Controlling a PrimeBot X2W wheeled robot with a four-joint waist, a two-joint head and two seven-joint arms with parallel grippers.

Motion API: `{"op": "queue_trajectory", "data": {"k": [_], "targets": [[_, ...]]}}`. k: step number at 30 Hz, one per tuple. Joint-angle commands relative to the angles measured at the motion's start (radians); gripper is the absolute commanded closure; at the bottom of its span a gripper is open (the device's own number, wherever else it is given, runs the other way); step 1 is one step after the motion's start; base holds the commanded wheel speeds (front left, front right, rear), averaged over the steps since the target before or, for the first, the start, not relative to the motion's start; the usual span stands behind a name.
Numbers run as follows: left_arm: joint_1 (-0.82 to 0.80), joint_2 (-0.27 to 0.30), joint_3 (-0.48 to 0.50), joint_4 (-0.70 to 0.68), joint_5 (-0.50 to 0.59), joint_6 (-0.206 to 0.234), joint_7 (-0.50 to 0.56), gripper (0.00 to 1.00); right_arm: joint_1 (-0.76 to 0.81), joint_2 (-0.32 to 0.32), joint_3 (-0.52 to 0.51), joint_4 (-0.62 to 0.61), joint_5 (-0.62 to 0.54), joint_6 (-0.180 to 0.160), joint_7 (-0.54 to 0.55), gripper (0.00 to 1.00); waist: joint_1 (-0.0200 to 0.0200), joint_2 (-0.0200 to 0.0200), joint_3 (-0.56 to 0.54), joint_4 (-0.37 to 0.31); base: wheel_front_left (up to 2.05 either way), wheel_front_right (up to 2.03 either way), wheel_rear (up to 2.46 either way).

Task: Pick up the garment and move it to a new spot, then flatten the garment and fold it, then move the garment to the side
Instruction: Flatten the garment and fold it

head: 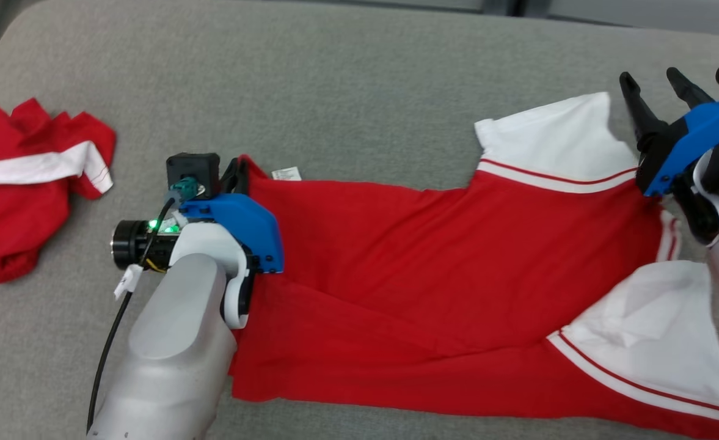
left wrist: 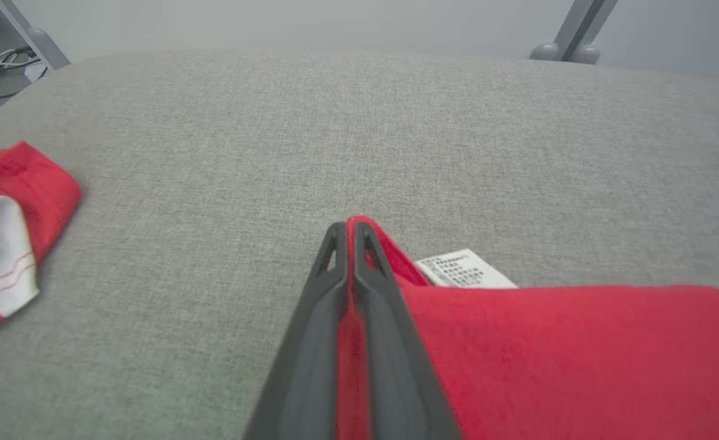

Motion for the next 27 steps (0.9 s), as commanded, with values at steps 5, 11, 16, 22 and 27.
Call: {"op": "queue_trajectory", "data": {"k": [5, 11, 16, 22, 27], "targets": [[-0.044, -0.003, -0.141, -0.061, -0.124, 0.044, -0.016, 1.0, -0.098, -0.052, 0.06, 0.094, 0.038, 0.0, 0.085, 0.0, -0.0003, 0.0, 0.095, 0.086, 0.0, 0.0, 0.0], [-0.067, -0.003, -0.235, -0.076, -0.2, 0.097, -0.036, 1.0, -0.135, -0.053, 0.124, 0.126, 0.096, 0.0, 0.151, 0.55, -0.0003, 0.0, 0.117, 0.096, 0.0, 0.0, 0.0], [-0.079, -0.003, -0.263, -0.042, -0.25, 0.122, -0.07, 1.0, -0.159, -0.071, 0.171, 0.124, 0.127, 0.0, 0.097, 1.0, -0.0003, 0.0, 0.11, 0.082, 0.0, 0.0, 0.0], [-0.088, -0.002, -0.228, -0.002, -0.281, 0.159, -0.157, 1.0, -0.18, -0.074, 0.182, 0.142, 0.135, 0.0, -0.051, 1.0, -0.0003, 0.0, 0.091, 0.061, 0.0, 0.0, 0.0], [-0.078, 0.005, -0.163, 0.045, -0.329, 0.182, -0.224, 1.0, -0.172, -0.064, 0.184, 0.179, 0.135, 0.0, -0.177, 1.0, -0.0003, 0.0, 0.06, 0.026, 0.0, 0.0, 0.0]]}}
